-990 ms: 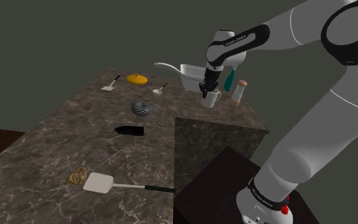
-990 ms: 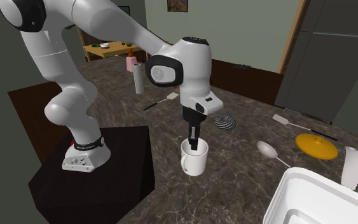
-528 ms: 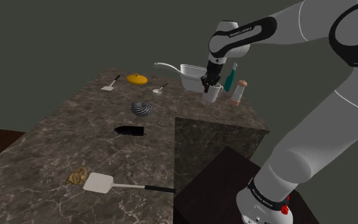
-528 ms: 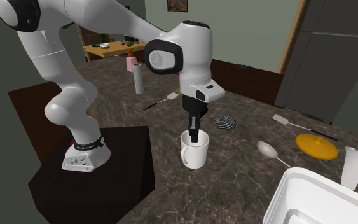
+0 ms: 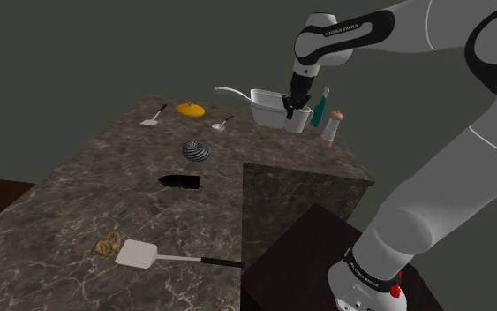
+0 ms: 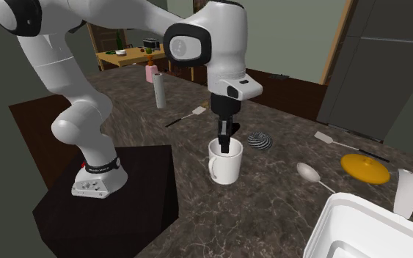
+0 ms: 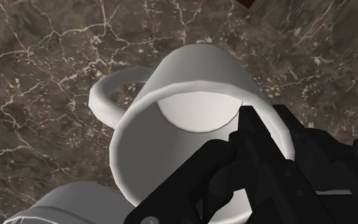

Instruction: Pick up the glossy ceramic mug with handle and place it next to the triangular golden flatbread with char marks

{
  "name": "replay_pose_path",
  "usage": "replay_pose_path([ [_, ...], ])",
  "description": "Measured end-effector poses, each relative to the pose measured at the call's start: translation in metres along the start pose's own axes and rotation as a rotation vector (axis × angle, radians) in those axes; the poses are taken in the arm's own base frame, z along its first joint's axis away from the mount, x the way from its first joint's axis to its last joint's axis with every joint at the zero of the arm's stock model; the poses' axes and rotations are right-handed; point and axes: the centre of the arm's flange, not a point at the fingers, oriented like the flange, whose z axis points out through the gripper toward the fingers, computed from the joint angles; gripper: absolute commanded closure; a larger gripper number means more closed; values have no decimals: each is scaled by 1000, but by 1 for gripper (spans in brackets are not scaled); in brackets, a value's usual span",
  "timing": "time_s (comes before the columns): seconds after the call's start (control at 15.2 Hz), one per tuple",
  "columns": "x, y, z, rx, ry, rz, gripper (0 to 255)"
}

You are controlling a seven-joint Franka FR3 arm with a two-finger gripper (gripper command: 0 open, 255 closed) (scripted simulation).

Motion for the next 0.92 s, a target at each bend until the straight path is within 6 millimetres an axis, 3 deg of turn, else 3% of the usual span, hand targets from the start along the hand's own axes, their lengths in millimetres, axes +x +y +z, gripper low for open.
replay_pose_path([
  [0.33, -1, -6, -23, 0, 0, 0, 255],
  [0.92, -16, -117, -32, 0, 0, -1, 255],
])
